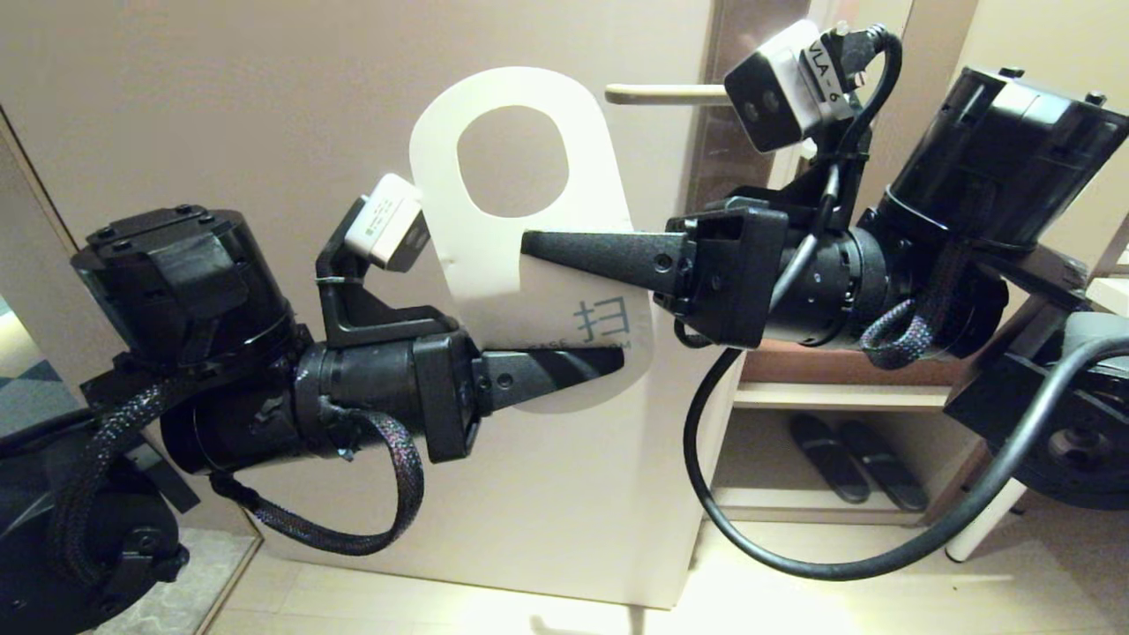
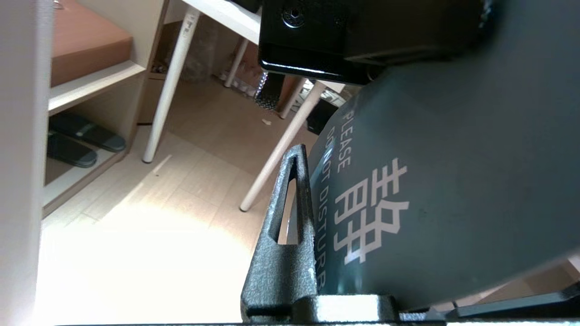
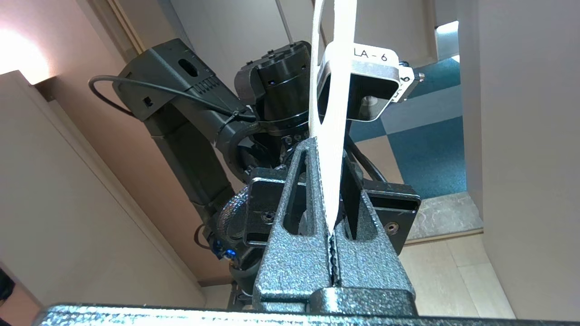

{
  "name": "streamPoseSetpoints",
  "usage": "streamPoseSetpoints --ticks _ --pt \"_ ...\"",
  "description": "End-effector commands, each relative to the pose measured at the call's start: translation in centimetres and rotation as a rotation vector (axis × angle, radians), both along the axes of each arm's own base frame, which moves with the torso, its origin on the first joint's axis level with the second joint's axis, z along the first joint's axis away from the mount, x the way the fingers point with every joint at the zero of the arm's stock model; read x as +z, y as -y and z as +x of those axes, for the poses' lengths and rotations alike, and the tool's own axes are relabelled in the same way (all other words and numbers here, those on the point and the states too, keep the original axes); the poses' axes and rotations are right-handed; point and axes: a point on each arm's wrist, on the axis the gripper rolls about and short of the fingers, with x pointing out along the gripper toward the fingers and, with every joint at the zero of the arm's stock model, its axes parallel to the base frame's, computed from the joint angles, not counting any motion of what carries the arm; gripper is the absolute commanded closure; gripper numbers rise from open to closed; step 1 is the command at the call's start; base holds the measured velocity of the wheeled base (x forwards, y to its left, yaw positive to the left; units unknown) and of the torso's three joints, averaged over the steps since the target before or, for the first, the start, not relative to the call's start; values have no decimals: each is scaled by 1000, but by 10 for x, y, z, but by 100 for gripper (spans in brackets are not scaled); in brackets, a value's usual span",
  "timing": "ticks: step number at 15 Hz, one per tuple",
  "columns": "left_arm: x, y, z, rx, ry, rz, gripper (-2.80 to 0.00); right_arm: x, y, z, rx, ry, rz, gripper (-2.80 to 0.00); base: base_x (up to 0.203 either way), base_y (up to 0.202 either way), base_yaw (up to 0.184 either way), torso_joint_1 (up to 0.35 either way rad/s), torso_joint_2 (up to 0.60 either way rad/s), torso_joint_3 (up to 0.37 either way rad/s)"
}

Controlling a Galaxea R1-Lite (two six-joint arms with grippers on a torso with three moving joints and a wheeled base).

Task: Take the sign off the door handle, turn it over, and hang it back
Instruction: Hand it to the other hand

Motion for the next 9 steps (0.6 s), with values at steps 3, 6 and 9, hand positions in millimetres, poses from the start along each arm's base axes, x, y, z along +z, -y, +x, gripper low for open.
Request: streamPoseSetpoints --ticks 3,6,9 --pt "2 -2 0 7 7 -8 0 -3 -2 2 4 3 -4 0 0 0 0 0 0 0" --pt "3 -3 -1 7 12 -10 0 -4 -3 3 2 5 -8 0 0 0 0 0 0 0" --pt "5 -4 -1 8 18 -14 0 -5 -3 3 0 3 -9 0 0 0 0 0 0 0"
